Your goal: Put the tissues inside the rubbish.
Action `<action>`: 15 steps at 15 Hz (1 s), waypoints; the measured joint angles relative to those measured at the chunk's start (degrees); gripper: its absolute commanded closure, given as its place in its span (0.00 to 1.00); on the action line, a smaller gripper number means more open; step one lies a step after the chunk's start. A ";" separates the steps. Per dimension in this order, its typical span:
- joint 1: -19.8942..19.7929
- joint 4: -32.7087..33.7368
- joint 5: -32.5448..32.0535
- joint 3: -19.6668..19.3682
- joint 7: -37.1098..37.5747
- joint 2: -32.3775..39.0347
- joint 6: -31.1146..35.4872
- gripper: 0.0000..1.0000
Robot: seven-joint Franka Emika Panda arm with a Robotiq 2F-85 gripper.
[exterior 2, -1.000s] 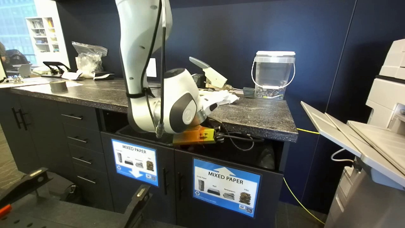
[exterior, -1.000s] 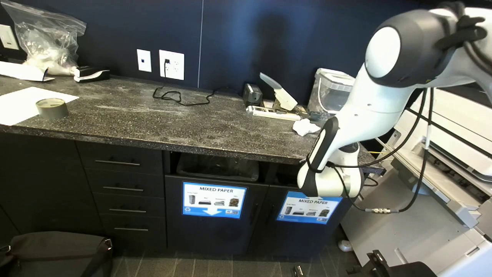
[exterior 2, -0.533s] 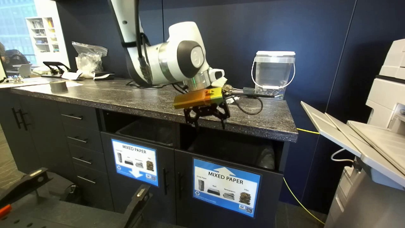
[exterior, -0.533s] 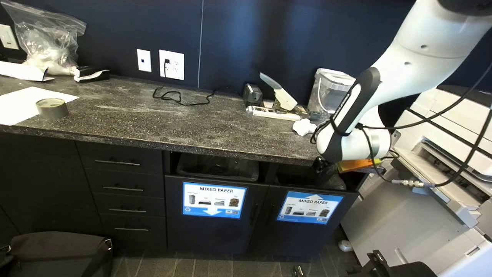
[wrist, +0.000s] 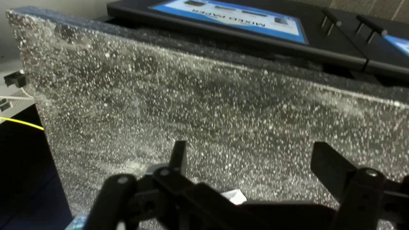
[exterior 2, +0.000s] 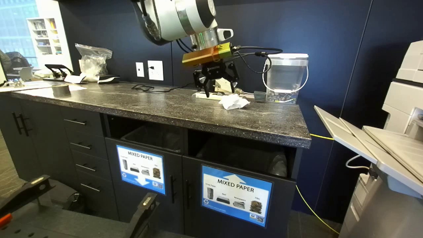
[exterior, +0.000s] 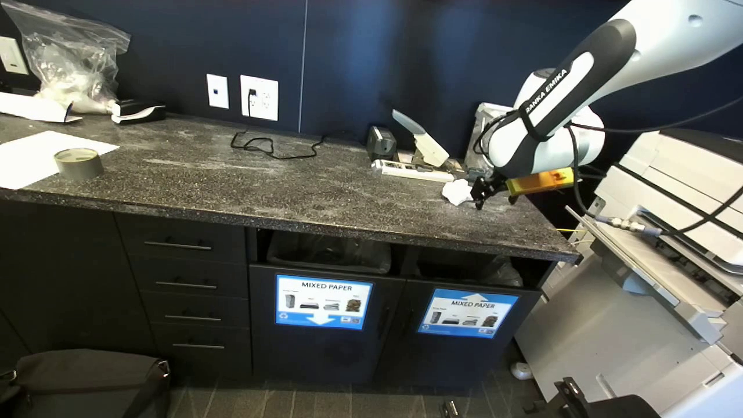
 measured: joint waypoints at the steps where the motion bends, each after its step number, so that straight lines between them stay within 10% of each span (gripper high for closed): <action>1: -0.89 1.97 0.00 1.20 1.44 0.53 -0.60 0.00; 15: -18.40 34.38 8.22 14.12 5.14 22.60 -6.24 0.00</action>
